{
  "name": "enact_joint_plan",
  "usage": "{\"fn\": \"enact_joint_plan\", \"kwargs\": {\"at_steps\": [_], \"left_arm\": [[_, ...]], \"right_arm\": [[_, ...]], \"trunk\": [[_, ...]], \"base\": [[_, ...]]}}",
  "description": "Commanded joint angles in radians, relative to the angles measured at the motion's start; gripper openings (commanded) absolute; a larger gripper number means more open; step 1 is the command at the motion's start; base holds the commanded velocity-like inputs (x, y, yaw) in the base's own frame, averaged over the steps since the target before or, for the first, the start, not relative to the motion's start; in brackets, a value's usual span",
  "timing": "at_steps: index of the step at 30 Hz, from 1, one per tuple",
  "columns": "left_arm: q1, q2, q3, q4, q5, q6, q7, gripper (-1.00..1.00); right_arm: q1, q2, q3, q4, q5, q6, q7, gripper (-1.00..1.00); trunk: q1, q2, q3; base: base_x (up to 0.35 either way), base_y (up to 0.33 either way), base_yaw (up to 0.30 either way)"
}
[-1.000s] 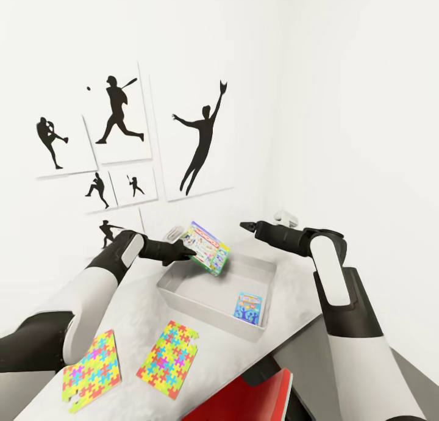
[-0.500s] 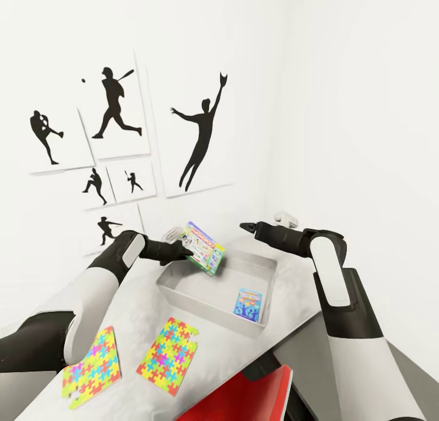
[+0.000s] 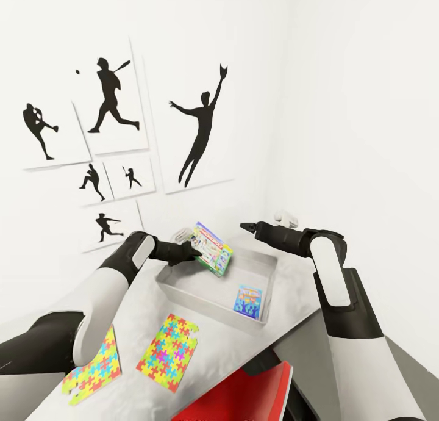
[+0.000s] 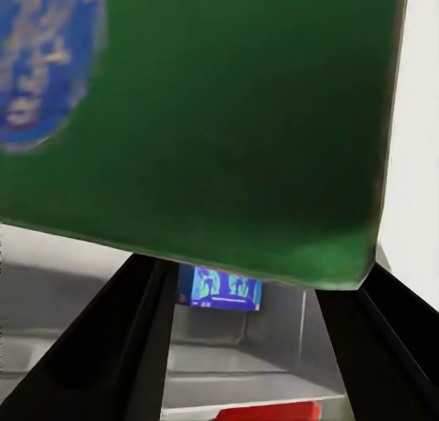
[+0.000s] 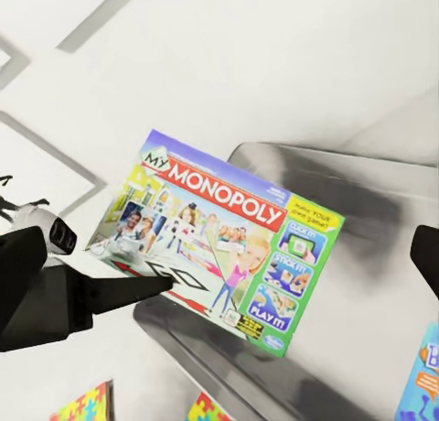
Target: Put all the toys in the child's room - the three board games (two on the bed and one on the table), the two jigsaw puzzles on the table, and the tennis ball on the table - inside the toy box on the table in the child's room.
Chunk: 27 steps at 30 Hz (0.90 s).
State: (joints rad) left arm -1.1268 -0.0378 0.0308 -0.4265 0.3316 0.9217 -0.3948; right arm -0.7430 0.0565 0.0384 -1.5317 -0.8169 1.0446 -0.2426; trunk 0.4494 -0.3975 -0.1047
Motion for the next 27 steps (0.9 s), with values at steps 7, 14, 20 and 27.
{"fn": "enact_joint_plan", "kwargs": {"at_steps": [7,14,20,27], "left_arm": [[-0.001,-0.005,0.004,0.049,-0.004,-0.021,-0.004,-1.00],[-0.001,-0.010,0.003,0.053,-0.005,-0.024,-0.004,-1.00],[-0.001,-0.022,0.002,0.054,-0.006,-0.025,-0.004,-1.00],[-0.001,-0.040,0.002,0.059,-0.033,-0.078,0.051,-1.00]], "right_arm": [[-0.001,0.000,-0.013,-0.002,-0.013,0.003,-0.010,1.00],[-0.001,0.000,-0.021,-0.002,-0.035,0.003,-0.010,1.00],[-0.001,0.000,-0.022,-0.002,-0.037,0.003,-0.010,1.00],[-0.001,-0.005,-0.022,-0.002,-0.038,0.003,-0.011,1.00]], "trunk": [[0.001,-0.002,-0.014],[0.001,-0.002,-0.025],[0.001,-0.002,-0.035],[0.001,-0.002,-0.046]], "base": [[0.000,0.000,0.000],[0.000,0.000,0.000],[0.000,0.000,0.000],[0.000,0.000,0.000]]}}
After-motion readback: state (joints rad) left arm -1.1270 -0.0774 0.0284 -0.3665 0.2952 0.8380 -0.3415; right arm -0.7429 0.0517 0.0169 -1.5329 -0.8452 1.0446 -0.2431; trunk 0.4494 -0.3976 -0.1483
